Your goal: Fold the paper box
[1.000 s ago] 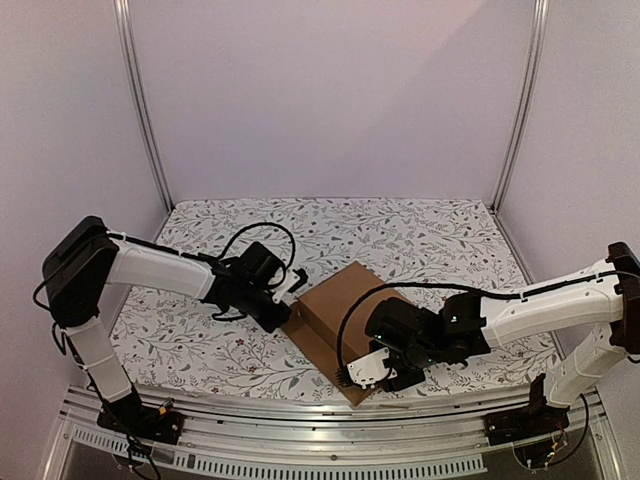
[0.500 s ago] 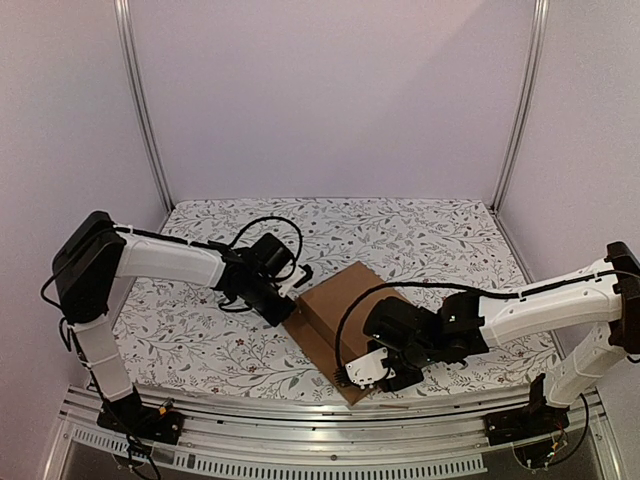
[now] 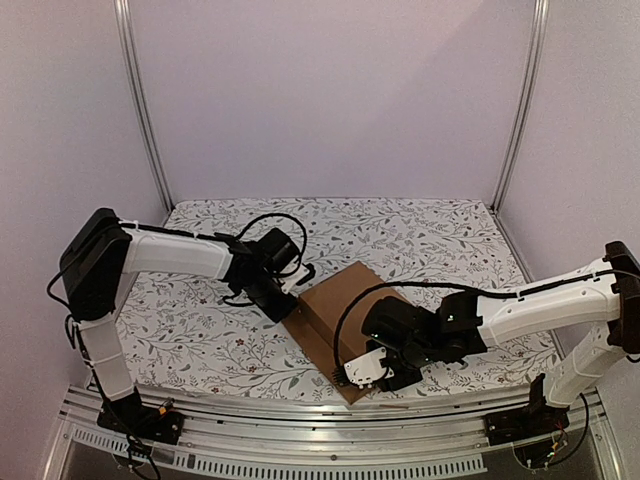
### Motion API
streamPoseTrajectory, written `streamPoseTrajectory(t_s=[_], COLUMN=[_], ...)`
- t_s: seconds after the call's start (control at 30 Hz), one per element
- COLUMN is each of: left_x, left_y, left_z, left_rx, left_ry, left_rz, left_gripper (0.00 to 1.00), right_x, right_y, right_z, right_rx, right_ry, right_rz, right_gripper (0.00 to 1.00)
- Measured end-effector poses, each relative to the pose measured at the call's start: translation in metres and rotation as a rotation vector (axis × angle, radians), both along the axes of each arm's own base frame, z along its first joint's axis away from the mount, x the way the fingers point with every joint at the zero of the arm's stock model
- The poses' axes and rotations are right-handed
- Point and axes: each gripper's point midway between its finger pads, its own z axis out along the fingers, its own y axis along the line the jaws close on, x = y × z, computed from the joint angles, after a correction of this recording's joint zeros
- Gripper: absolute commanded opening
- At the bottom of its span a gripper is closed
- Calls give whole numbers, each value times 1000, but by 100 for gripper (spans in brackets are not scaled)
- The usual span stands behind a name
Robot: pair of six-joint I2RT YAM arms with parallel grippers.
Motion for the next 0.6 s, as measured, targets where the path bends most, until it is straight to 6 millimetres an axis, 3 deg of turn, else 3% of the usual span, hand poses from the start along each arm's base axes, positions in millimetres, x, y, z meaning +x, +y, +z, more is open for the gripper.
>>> streamPoseTrajectory(t_s=[0.6], left_x=[3], left_y=[0], left_z=[5], left_rx=[69], left_ry=[51], left_rz=[-5], left_gripper=[0], right_x=[1], right_y=[4], right_z=[0], right_rx=[0], right_ry=[0], right_rz=[-4], right_gripper=[49])
